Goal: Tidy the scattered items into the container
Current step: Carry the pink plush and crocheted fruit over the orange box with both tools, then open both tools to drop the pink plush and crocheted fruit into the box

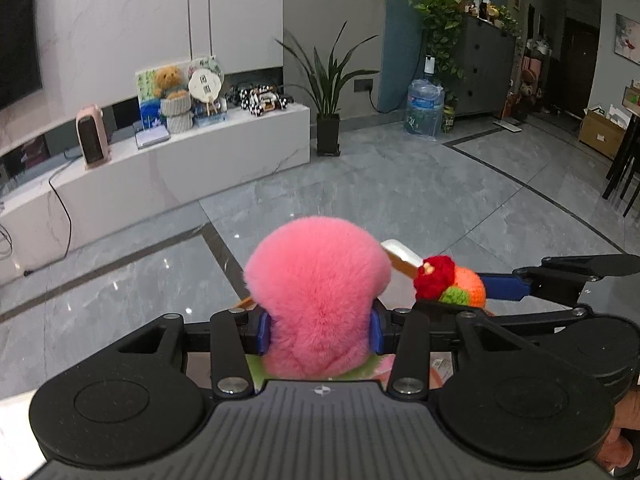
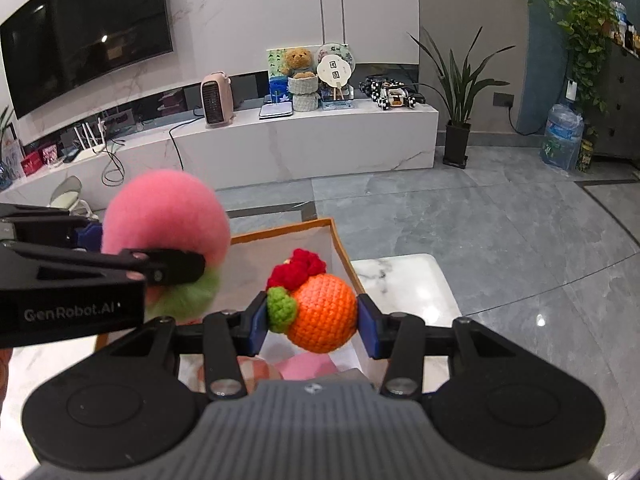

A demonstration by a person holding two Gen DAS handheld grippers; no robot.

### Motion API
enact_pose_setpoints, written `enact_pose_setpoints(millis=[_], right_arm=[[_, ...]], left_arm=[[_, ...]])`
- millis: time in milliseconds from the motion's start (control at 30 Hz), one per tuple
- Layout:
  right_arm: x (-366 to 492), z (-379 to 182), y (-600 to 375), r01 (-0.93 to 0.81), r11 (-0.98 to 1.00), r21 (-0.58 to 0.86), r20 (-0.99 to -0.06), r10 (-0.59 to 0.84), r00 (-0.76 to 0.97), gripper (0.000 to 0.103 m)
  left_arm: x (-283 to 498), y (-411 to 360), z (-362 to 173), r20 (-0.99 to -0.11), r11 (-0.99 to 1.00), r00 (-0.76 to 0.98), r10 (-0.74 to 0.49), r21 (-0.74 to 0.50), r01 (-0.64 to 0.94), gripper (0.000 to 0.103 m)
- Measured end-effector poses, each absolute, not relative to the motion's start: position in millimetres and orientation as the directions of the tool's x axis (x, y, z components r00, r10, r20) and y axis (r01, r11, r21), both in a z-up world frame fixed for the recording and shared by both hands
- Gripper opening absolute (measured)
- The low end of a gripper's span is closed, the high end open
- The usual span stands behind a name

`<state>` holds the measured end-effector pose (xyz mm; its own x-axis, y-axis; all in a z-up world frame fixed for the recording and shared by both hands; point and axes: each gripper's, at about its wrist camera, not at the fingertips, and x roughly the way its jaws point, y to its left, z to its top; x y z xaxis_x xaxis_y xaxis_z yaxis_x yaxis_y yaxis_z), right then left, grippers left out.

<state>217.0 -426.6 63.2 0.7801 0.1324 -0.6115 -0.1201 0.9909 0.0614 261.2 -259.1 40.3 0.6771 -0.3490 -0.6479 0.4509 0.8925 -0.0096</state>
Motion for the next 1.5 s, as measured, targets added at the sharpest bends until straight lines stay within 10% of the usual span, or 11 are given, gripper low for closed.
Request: enact_pose_setpoints(millis=[1500], right_arm=[[196, 84, -334, -0.211, 0.975, -0.063, -0.565, 0.140, 0.813, 0.070]], left_arm=[[209, -106, 38, -0.684, 0.931, 0.674, -0.279, -0.022, 0.363, 0.067]])
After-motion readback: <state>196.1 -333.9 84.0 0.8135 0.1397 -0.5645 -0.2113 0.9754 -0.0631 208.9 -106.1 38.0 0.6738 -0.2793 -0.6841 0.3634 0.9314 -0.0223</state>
